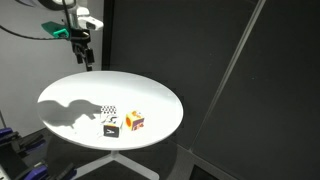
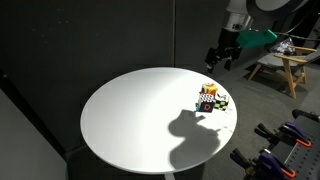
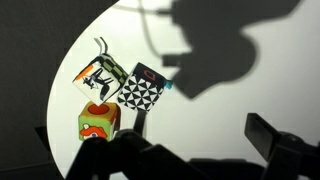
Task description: Flip the white and blue block onto its left side then push it to the left
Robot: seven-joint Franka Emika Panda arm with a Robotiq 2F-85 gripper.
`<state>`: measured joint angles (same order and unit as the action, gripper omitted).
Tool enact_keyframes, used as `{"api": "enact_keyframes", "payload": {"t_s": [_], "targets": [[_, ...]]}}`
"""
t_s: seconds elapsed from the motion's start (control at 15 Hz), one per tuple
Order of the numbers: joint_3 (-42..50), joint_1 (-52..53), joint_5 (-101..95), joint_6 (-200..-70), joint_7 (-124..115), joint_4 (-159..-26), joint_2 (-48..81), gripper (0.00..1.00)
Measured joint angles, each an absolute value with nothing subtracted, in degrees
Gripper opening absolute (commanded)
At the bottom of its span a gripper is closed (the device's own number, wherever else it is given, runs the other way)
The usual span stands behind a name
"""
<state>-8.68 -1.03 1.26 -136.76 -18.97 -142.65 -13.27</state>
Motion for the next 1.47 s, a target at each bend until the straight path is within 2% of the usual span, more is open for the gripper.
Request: {"api": "enact_keyframes", "payload": {"t_s": [0.6,1.47], "targets": [[-6.3,-1.0,-4.5,-136.5,-20.9,-135.9,-1.1,1.0],[-4.8,-0.4,-4.6,-136.2,-20.8,-135.0,1.7,1.0]]}}
